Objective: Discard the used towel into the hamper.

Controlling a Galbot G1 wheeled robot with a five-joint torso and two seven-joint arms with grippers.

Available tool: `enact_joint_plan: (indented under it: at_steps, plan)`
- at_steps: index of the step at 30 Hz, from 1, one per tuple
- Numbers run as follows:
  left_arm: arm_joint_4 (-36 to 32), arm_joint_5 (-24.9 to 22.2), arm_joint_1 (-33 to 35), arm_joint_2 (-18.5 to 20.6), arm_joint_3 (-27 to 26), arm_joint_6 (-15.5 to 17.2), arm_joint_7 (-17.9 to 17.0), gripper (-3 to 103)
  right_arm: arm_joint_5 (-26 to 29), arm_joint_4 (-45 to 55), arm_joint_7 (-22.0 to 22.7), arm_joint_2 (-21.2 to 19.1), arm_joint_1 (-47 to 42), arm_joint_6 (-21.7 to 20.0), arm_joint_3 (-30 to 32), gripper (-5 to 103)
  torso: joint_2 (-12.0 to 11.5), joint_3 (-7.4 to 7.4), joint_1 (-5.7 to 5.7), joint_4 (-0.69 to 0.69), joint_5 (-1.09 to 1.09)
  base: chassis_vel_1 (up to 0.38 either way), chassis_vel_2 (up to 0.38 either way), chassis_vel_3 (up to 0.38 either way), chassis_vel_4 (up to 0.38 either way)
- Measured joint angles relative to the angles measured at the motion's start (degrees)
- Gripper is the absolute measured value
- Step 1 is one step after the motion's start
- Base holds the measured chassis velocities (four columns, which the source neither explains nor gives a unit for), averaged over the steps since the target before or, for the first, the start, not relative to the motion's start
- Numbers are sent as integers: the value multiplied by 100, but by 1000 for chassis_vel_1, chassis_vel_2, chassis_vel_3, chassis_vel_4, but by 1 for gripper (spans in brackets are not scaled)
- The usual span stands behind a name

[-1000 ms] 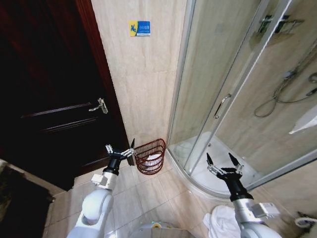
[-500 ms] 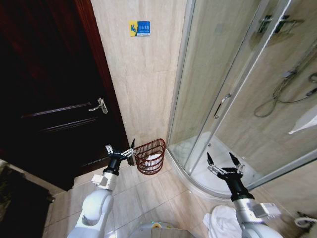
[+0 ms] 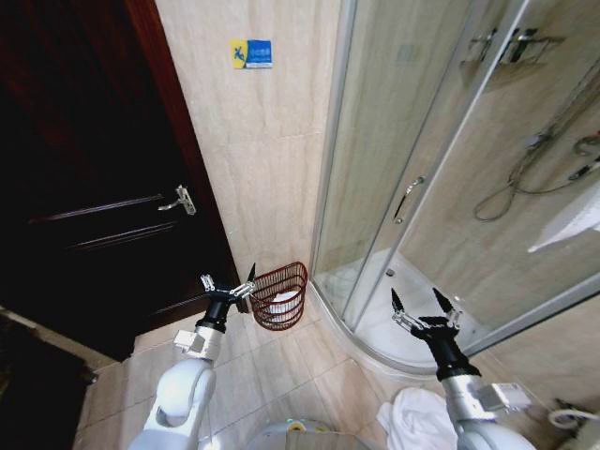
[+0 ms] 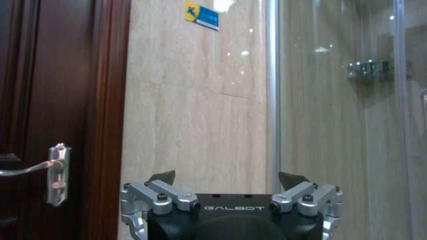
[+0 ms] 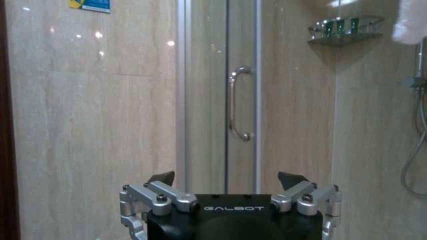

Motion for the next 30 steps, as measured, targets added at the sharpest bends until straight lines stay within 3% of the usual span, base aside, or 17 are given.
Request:
enact_joint_plan:
  at_steps: [30]
  plan:
    - [28, 32, 30, -17, 31, -70, 30, 100, 10, -45, -15, -9, -7, 6, 26, 100, 0, 0, -1, 0, 0, -73, -73, 64, 76]
